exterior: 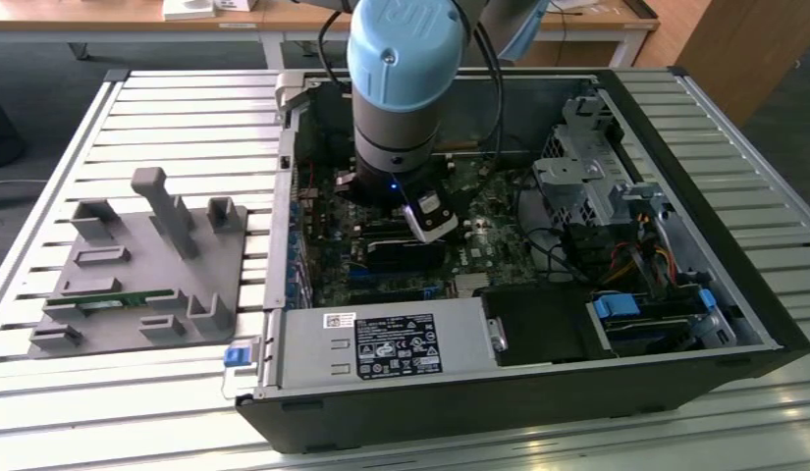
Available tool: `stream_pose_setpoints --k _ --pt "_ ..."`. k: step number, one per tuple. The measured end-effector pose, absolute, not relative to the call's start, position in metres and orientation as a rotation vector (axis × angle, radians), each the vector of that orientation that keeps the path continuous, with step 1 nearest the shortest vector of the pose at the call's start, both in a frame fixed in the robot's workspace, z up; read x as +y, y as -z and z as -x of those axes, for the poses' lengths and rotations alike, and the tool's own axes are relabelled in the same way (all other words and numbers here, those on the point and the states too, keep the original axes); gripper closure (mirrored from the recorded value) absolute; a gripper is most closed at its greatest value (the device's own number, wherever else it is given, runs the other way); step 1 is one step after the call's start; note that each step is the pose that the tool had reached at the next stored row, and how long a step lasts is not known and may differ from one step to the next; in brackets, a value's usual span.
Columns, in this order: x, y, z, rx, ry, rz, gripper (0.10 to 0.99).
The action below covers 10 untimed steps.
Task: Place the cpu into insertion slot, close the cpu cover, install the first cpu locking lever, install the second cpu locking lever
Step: 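Install the second cpu locking lever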
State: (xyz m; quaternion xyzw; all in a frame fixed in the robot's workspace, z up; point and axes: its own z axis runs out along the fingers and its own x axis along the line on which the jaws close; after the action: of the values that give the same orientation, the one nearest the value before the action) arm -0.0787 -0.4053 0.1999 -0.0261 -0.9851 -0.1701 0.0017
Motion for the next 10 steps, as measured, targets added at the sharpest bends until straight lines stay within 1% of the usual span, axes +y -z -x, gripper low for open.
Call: stream_pose_setpoints --k 10 --pt "-0.405 -0.211 0.079 -3.092 0.534 0.082 0.980"
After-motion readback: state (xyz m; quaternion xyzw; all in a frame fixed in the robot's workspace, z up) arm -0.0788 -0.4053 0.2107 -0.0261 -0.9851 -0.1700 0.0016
